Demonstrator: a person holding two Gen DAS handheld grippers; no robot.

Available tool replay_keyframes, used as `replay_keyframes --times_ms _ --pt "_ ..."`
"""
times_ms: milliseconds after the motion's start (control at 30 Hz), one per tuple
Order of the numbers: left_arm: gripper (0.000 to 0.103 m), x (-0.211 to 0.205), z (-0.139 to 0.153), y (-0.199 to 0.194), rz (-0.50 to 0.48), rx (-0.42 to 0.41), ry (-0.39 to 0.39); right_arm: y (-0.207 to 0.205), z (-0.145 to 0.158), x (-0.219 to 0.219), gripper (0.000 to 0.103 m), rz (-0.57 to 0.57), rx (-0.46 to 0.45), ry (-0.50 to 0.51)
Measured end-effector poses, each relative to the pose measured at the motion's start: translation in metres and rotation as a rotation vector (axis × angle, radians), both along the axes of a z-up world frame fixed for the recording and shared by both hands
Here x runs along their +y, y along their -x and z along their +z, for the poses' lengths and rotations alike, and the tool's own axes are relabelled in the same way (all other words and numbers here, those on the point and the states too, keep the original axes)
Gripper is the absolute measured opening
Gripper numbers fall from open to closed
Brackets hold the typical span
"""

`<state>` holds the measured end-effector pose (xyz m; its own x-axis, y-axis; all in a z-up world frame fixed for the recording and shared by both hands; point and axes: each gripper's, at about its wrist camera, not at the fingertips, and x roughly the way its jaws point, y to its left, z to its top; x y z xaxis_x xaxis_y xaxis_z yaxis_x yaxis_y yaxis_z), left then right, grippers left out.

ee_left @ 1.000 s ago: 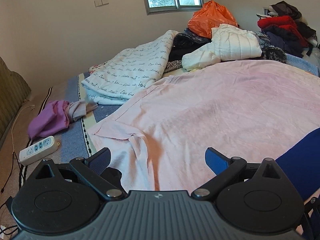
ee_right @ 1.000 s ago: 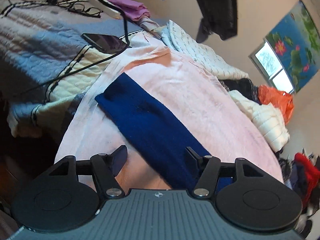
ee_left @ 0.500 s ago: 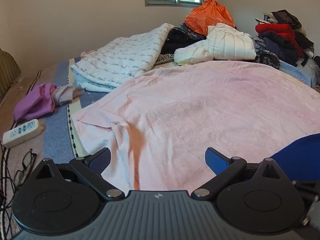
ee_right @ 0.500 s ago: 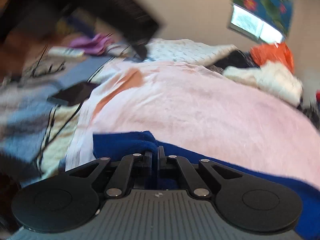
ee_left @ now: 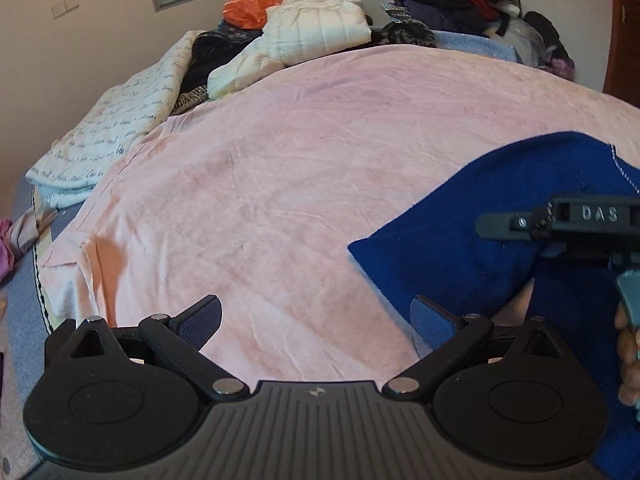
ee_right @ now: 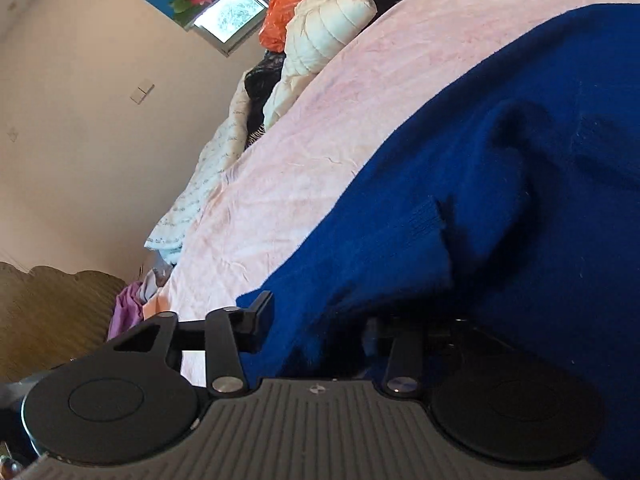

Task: Fold small clothes
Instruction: 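Lift and carry the sleeve across the sweater front with the right gripper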

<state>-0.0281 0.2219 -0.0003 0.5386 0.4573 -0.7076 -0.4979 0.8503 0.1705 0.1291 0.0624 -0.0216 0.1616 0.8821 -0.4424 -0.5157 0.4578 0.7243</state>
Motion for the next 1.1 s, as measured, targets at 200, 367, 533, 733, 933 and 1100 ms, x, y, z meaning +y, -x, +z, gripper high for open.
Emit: replay_keyframes --times_ms 200,367,533,733,933,1100 --pt "0.101 -0.016 0.000 -0.015 -0.045 -0.009 -0.001 -0.017 -0.001 0.007 0.038 -0.078 0.037 0.011" --pt "0.101 -0.036 -0.002 -0.034 -0.096 -0.018 -0.033 -0.027 0.000 -0.003 0.011 -0.113 0.031 0.033" --pt "0.101 -0.060 -0.006 -0.054 -0.164 -0.009 -0.047 -0.034 0.032 -0.015 0.011 -0.113 -0.075 0.054" --pt "0.101 -0.090 -0.007 -0.079 -0.215 -0.005 -0.122 -0.047 0.068 -0.021 0.010 -0.087 -0.179 0.111" --pt "0.101 -0.110 -0.009 -0.096 -0.268 -0.005 -0.151 -0.062 0.093 -0.039 0.010 -0.093 -0.224 0.120" --pt "0.101 -0.122 -0.008 -0.102 -0.323 -0.051 -0.159 -0.072 0.111 -0.051 0.010 -0.094 -0.261 0.130"
